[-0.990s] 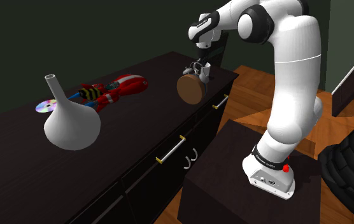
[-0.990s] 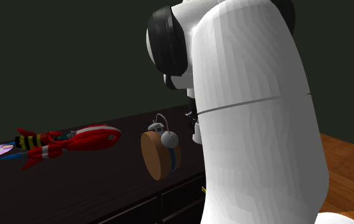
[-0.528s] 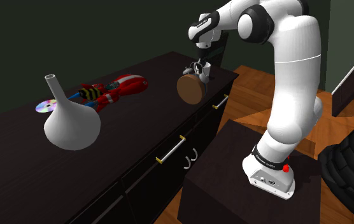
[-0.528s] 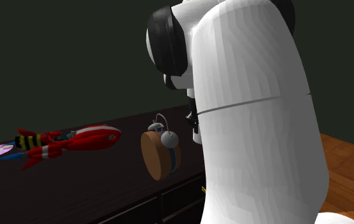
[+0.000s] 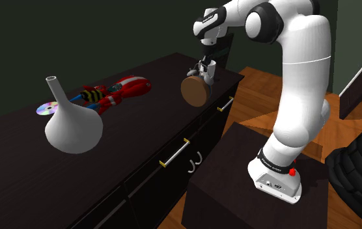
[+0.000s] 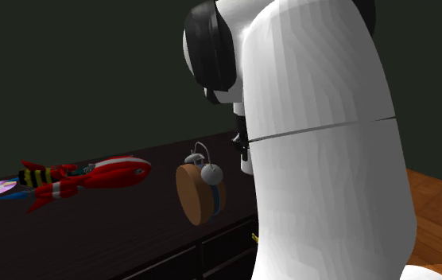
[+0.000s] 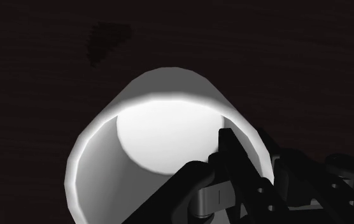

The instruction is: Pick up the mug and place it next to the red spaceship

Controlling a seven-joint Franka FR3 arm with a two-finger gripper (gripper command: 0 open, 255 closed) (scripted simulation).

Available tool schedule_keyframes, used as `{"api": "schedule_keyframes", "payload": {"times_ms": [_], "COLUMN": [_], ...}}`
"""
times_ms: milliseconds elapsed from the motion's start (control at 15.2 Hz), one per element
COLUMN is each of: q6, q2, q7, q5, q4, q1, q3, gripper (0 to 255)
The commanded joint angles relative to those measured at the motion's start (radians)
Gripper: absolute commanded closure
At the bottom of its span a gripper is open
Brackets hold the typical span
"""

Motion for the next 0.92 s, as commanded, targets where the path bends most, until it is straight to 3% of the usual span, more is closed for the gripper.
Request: {"api": "schedule_keyframes", "payload": {"times_ms": [0,858], "q6": [-0.027,-0.182], "q2": [-0.009,-0.05], "q7": [0.0,0.009], "q5": [-0.004,-0.023], "q4": [0.019,0.136], "q1": [-0.001,-0.001], "q3": [-0.003,-0.013], "gripper": [255,255]}}
